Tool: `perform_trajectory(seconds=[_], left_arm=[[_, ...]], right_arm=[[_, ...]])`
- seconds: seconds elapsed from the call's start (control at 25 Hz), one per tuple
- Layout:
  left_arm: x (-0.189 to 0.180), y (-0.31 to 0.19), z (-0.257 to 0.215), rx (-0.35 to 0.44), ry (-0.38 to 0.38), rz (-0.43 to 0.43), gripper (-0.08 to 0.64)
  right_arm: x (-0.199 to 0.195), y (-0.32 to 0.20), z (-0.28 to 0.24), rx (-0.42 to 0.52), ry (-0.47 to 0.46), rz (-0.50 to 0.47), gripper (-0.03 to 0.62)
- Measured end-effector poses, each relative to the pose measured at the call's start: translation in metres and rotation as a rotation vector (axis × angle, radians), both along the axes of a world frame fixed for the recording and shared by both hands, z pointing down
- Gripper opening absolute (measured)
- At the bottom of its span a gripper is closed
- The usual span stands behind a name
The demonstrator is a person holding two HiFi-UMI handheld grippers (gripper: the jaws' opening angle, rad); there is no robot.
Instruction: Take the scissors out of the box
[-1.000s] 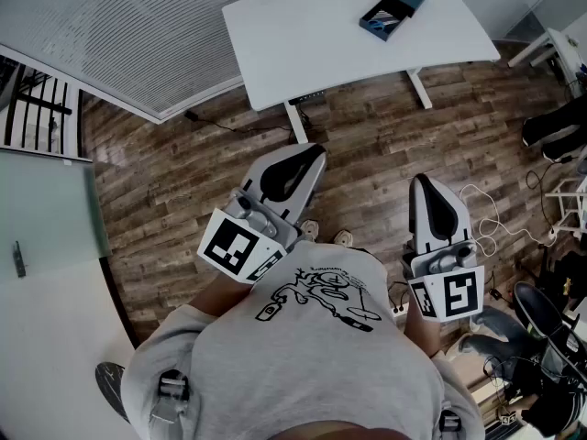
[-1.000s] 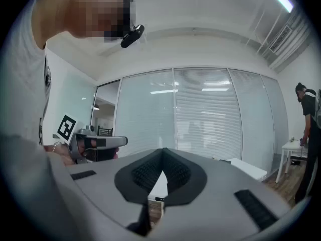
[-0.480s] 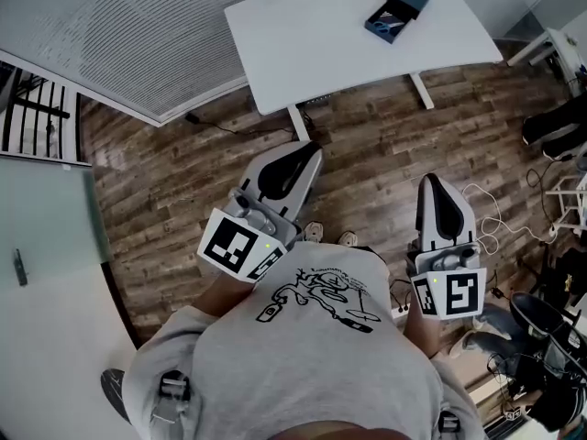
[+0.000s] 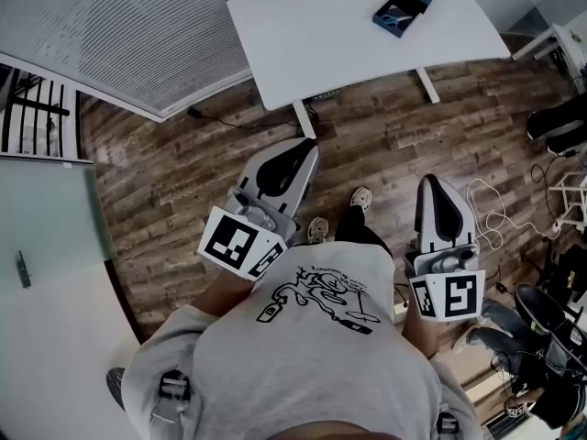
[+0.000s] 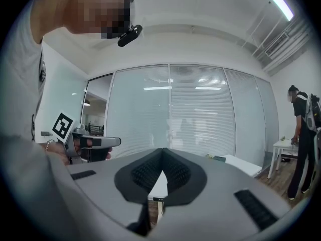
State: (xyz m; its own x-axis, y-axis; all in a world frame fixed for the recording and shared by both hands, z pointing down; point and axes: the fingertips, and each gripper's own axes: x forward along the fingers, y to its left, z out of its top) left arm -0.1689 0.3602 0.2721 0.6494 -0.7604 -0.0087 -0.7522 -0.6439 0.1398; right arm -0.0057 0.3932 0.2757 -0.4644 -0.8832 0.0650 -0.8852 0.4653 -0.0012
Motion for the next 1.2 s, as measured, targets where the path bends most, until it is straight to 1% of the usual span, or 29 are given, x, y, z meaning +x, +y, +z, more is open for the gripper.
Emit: perform_trajectory(seconds=[0.2,0.44,0.92,1.2], left_arm=[[0.014,-0.015,0.000,0.009,-0.007,-0.011,0.028],[0.041,-0.052,-0.001,0.014,-0.012,-0.012,0.028],[0.125,-0.135,-0.004,0.010,-0.024,0.013,0.028],[0.160,-0.172,-0.006,0.004,-0.033,0.010,0.028]], right_arm=[[0.012,-0.014,0.001,0.005,-0.006,0.000,0.005],[0.041,-0.052,0.005,-0.003,-0.014,0.002,0.005],[0.121,-0.138,0.008,-0.012,-0.024,-0.005,0.005],[0.156,-0.174,0.009,-0.024,-0.029,-0.011,0.005]])
